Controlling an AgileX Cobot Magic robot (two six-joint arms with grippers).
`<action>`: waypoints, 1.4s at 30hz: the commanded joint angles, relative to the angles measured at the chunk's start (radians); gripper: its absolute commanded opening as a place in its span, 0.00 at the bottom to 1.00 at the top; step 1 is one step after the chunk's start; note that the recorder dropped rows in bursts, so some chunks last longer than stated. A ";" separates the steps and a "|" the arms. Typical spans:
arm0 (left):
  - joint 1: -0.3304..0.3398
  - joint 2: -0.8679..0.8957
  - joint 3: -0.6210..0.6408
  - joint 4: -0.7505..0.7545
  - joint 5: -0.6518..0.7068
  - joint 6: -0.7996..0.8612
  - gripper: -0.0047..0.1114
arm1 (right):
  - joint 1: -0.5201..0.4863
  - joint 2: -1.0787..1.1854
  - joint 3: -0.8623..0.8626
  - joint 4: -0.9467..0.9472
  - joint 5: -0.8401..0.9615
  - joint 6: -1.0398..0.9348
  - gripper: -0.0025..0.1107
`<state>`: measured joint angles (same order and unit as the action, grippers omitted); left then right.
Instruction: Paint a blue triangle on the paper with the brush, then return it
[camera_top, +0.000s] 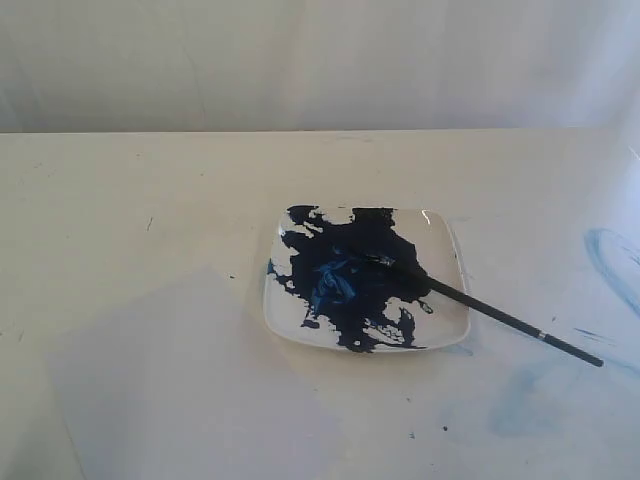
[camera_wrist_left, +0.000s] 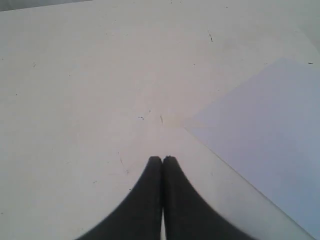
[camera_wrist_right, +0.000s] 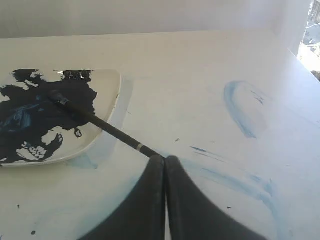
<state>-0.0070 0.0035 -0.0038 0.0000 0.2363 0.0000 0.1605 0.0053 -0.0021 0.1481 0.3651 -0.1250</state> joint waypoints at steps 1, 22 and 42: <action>-0.006 -0.004 0.004 -0.006 -0.001 0.000 0.04 | -0.001 -0.005 0.002 -0.009 -0.011 -0.003 0.02; -0.006 -0.004 0.004 -0.006 -0.001 0.000 0.04 | -0.001 -0.005 0.002 -0.039 -0.280 -0.002 0.02; -0.006 -0.004 0.004 -0.006 -0.001 0.000 0.04 | -0.001 0.161 0.002 0.277 -0.106 0.551 0.02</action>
<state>-0.0070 0.0035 -0.0038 0.0000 0.2363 0.0000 0.1605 0.0858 -0.0021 0.4040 0.1753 0.4928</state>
